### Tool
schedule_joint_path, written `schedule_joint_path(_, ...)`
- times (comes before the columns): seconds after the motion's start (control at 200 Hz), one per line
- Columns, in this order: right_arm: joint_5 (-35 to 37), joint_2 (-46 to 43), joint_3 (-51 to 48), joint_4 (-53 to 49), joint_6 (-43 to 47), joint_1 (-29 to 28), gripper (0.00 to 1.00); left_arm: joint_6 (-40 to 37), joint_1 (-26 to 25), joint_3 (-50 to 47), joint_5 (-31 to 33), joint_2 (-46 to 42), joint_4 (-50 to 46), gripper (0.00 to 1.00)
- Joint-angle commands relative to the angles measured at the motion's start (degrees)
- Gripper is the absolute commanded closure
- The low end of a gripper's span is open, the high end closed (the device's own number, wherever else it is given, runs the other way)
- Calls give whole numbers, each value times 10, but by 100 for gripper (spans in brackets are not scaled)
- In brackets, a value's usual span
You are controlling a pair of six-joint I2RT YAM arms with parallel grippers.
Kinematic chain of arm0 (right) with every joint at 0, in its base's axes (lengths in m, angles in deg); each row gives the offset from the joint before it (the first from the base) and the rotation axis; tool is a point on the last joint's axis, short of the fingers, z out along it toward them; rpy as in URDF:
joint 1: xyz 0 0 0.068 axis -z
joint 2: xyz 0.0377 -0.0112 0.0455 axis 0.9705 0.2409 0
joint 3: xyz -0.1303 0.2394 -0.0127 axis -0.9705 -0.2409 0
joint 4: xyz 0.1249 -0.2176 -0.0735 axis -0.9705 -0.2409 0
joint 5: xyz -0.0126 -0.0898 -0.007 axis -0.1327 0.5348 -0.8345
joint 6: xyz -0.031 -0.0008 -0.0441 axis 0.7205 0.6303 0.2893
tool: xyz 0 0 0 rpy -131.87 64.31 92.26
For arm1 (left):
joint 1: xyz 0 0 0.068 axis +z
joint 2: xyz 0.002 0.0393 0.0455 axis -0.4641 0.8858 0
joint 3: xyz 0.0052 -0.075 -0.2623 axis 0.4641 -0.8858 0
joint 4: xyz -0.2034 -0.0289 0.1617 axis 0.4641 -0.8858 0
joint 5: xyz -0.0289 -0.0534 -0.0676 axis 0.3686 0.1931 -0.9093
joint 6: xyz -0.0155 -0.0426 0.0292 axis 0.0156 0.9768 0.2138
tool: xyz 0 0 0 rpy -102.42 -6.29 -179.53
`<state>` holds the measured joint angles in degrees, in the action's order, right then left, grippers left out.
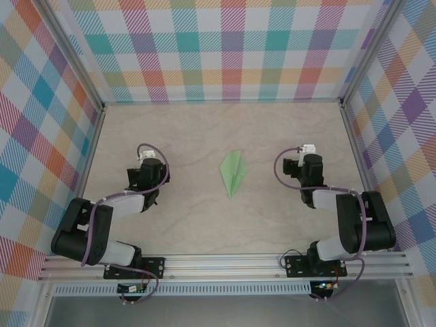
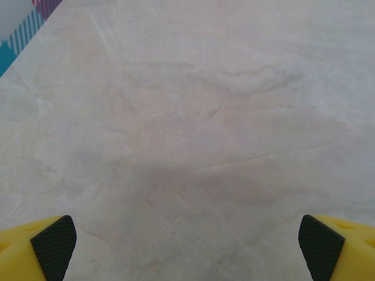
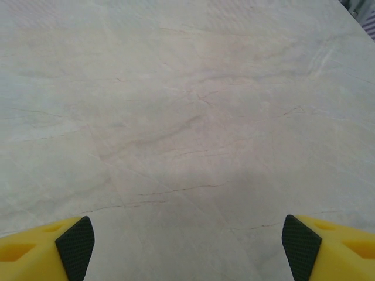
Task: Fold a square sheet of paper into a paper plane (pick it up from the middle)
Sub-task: Reset both arms
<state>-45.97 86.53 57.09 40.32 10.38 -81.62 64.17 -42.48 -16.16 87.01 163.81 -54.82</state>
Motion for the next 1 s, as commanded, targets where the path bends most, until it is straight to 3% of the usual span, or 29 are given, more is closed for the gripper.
schedule_joint_path(0.0, -82, 17, -18, 102, -3, 24, 13, -38, 32, -14, -59, 2, 118, 0)
schedule_joint_path(0.045, -89, 45, -22, 146, 2, 27, 13, -45, 43, -15, -84, 8, 130, 0)
schedule_joint_path(0.105, -100, 35, -8, 98, -2, 31, 11, -49, 59, -31, -116, 26, 182, 0)
schedule_joint_path(0.145, -96, 35, -8, 101, -5, 32, 0, -43, 67, -47, -119, 50, 230, 0)
schedule_joint_path(0.21, -93, 36, -6, 97, -8, 34, 0, -36, 75, -58, -112, 103, 309, 0)
schedule_joint_path(0.26, -86, 37, -7, 101, -9, 34, 0, -16, 84, -35, -118, 86, 229, 0)
schedule_joint_path(0.3, -77, 37, -6, 100, -13, 34, 0, -11, 98, -44, -133, 95, 266, 0)
schedule_joint_path(0.34, -74, 36, -7, 99, -14, 34, 0, -8, 99, -37, -133, 88, 236, 0)
schedule_joint_path(1.0, -85, 36, -3, 93, -15, 37, 0, -12, 96, -41, -128, 89, 249, 0)
